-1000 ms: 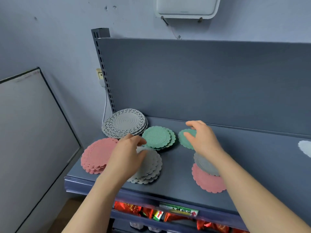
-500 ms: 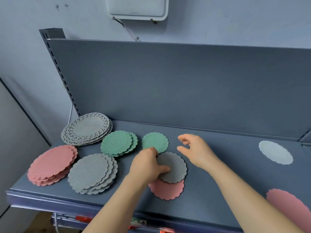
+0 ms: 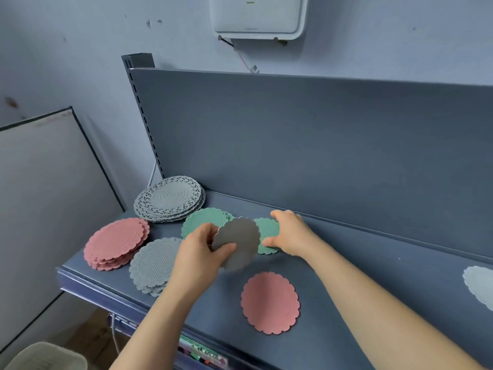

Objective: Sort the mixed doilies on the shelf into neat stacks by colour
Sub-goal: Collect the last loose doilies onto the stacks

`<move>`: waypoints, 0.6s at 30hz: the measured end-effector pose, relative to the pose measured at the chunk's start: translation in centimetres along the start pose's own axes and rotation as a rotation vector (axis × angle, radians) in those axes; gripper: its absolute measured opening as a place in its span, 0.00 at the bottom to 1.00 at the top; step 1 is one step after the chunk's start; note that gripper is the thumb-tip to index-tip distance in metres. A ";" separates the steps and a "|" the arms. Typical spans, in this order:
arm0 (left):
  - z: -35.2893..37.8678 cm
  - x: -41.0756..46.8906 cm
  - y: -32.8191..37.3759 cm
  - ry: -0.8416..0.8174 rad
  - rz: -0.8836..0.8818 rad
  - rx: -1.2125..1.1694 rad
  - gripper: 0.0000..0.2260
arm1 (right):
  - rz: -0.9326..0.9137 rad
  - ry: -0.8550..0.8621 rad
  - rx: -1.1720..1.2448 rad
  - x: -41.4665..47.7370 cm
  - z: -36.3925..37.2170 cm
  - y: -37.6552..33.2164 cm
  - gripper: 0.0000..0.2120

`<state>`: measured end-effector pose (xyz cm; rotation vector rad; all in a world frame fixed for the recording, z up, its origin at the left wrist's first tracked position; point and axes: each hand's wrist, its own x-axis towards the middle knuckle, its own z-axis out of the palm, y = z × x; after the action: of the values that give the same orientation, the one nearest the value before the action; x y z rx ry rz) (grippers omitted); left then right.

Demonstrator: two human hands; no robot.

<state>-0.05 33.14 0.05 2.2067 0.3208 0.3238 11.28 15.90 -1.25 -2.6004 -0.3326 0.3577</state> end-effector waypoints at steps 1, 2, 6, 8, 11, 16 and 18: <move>-0.5 -0.1 -0.1 0.026 -0.011 -0.002 0.09 | 0.020 -0.006 -0.020 0.3 -0.1 -0.3 0.38; -0.9 -0.1 -0.2 0.050 -0.026 -0.010 0.08 | 0.043 -0.010 -0.027 0.6 -0.2 -0.6 0.39; -2.7 -0.3 -0.8 0.134 -0.040 -0.046 0.08 | 0.046 0.009 -0.011 0.5 -0.6 -1.1 0.29; -3.8 -0.3 -1.2 0.183 -0.041 -0.044 0.07 | -0.038 0.070 0.029 0.2 -1.0 -1.6 0.14; -5.7 -0.2 -1.9 0.249 -0.041 -0.079 0.06 | -0.168 0.127 0.206 -0.7 -2.2 -3.4 0.05; -8.7 -0.3 -3.6 0.292 -0.033 0.024 0.10 | -0.203 0.161 0.462 -0.6 -1.3 -7.6 0.06; -9.4 -0.3 -4.8 0.246 -0.034 0.095 0.13 | -0.206 0.150 0.438 0.2 0.1 -9.0 0.06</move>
<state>-4.05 42.76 1.80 2.2544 0.5165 0.5733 9.94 23.67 3.09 -2.1273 -0.4133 0.1419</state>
